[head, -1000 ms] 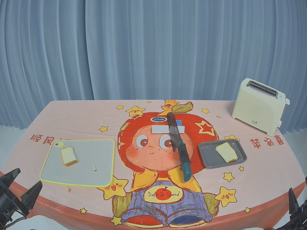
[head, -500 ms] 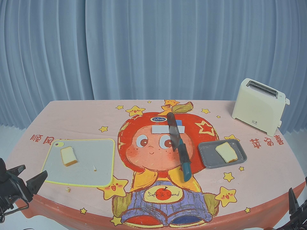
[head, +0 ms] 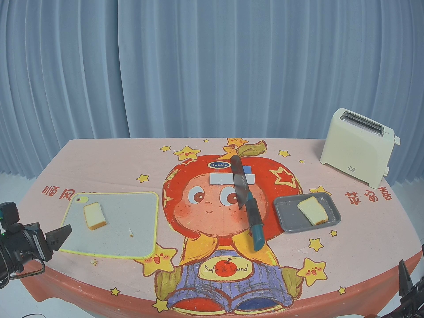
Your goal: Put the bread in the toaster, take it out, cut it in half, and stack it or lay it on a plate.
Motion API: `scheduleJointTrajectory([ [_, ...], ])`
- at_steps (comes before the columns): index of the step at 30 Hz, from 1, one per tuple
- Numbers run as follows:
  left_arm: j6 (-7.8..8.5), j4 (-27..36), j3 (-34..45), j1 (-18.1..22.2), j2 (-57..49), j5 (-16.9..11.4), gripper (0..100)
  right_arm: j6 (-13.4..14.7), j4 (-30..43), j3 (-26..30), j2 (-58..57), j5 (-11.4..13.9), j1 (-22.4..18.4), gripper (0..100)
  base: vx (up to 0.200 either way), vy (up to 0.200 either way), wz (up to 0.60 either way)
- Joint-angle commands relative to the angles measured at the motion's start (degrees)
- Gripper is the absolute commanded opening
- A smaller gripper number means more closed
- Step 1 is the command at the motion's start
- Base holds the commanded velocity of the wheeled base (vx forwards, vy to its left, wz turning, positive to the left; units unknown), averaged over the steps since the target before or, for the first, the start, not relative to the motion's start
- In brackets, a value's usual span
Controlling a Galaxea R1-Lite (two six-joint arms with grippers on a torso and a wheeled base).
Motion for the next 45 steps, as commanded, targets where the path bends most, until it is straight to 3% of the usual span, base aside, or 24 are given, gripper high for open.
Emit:
scheduleJointTrajectory([
  [1, -0.25, -0.01, -1.9, 0.06, 6.9, 0.28, 100, 0.0, -0.02, 1.01, -0.93, 0.04, -0.01, 100, 0.0, 0.0, 0.0],
  [6, -3.59, 0.08, -4.71, 0.42, 12.7, 1.16, 100, 0.0, -0.02, 1.01, -0.93, 0.04, -0.01, 100, 0.0, 0.0, 0.0],
  [20, -7.2, 0.08, -8.93, 4.28, 22.36, 1.16, 100, 0.0, -0.02, 1.01, -0.93, 0.04, 0.08, 100, 0.0, 0.0, 0.0],
  [29, -7.2, 0.08, -9.28, 4.46, 25.44, 1.33, 100, 0.0, -0.02, 1.01, -0.93, 0.04, 0.08, 100, 0.0, 0.0, 0.0],
  [32, -7.2, -0.01, -9.28, 4.37, 28.17, 3.88, 100, 0.0, -0.02, 1.01, -0.93, 0.04, -0.01, 100, 0.0, 0.0, 0.0],
  [40, -7.2, 0.08, -10.78, 4.37, 30.28, 4.67, 100, 0.0, -0.02, 1.01, -0.93, 0.04, 0.08, 100, 0.0, 0.0, 0.0],
  [45, -7.28, 0.08, -11.48, 4.55, 32.82, 6.78, 100, 0.0, -0.02, 1.01, -0.93, 0.04, -0.01, 100, 0.0, 0.0, 0.0],
])
